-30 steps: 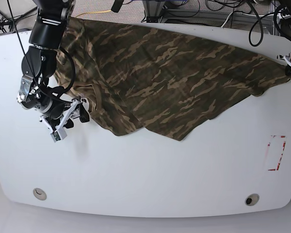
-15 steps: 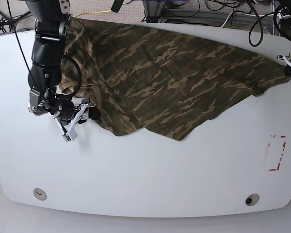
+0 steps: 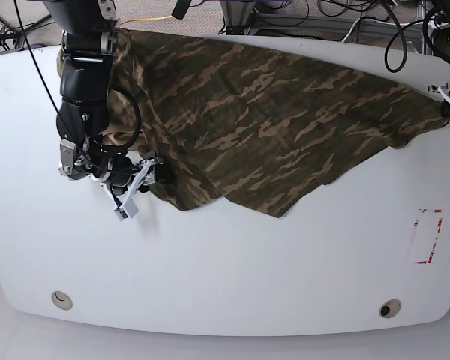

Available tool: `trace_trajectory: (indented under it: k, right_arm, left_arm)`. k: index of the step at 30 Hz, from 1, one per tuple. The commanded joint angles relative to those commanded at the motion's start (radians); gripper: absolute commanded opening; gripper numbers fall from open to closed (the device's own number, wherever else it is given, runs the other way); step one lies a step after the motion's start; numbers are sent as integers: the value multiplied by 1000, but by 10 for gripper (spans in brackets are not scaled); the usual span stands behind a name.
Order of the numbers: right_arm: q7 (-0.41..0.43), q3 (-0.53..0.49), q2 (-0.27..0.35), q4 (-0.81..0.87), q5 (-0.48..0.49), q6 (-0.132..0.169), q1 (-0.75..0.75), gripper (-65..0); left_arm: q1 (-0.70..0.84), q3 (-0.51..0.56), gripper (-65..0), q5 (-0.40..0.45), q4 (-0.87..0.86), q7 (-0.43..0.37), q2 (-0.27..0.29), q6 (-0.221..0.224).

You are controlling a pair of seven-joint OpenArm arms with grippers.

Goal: Fold the T-shirt properly
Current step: 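Lift the shirt with both grippers and swing it over the table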

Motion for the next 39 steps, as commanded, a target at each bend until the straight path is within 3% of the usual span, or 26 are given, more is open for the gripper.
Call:
trace_trajectory:
  k: [2,4,5,9,12,22,31,33,39]
  right_arm:
    - [0,0,0,5,0,0,0,-455]
    - [0,0,6,6,0,0,3,-631]
    - [0,0,8,6,0,0,5,-650]
    - [-8,0,28,61,0,0,6,-650]
    - [-58,2,48,140,2,0,15,-650]
    - [-184,3,117,250,2,0,212,-650]
    - [-265,-5,169,236,2,0,540,-650]
    - [-285,-43,176,210,2,0,646,-650]
    - [-298,-153,222,170,14,0,928,-650]
  left_arm:
    - [0,-2,-643,0,0,-2,0,0]
    - [-14,-2,-644,0,0,-3,0,0]
    - [-28,-2,-644,2,0,-3,15,0]
    - [-51,-3,-644,2,3,0,38,0]
    - [-80,3,-644,2,8,2,40,0]
    - [-298,3,-644,2,9,3,40,0]
    - [-569,34,-642,2,9,3,31,0]
    - [-647,60,-642,2,12,9,8,0]
    - [-916,64,-642,2,110,123,-44,0]
